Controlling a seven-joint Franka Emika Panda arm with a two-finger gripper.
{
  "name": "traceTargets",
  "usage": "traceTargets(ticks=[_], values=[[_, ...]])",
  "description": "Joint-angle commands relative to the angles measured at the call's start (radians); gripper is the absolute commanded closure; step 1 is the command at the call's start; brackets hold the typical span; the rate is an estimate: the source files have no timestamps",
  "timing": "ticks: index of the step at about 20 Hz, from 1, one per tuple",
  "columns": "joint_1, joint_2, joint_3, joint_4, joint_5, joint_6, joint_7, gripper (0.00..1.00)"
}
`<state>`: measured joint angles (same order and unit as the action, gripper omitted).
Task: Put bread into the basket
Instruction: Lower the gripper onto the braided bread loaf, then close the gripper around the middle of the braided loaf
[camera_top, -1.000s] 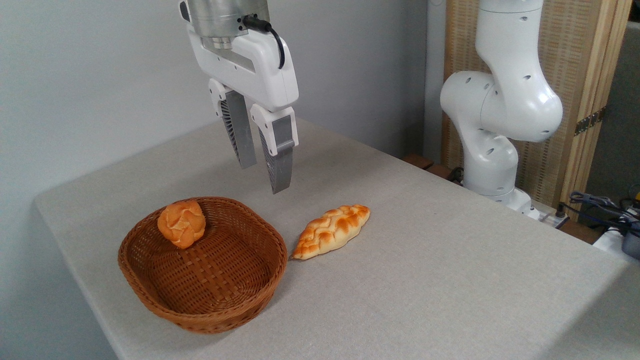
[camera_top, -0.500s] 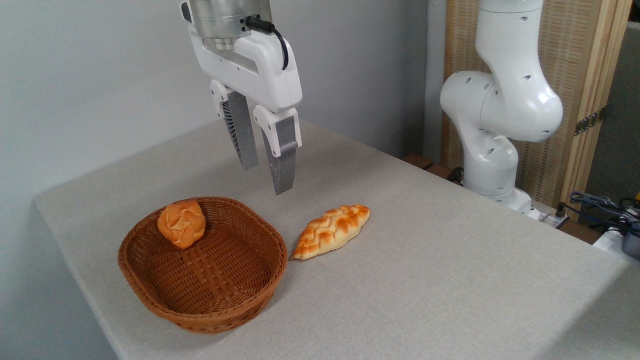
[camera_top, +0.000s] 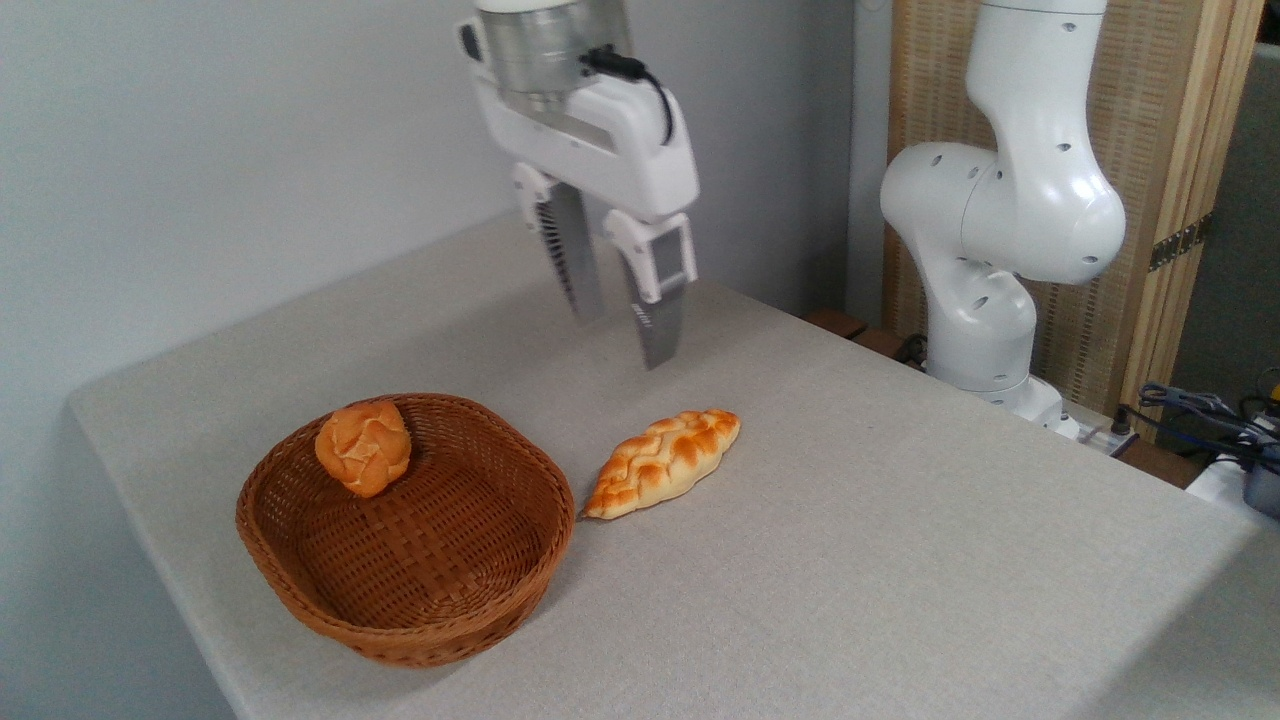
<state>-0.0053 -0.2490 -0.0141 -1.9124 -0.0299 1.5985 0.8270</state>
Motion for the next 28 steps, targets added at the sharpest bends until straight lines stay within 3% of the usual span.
traceTargets(ticks=[1,6,9,15,28], values=[[-0.002,-0.166,-0.036,-0.244,0.004,0.101,0.02,0.0],[-0.001,-0.184,-0.09,-0.332,0.004,0.124,0.018,0.0],[0.001,-0.181,-0.127,-0.382,0.001,0.208,-0.002,0.0],[0.001,-0.151,-0.132,-0.488,0.002,0.383,0.001,0.0],[-0.001,-0.089,-0.173,-0.527,0.002,0.442,0.001,0.0]])
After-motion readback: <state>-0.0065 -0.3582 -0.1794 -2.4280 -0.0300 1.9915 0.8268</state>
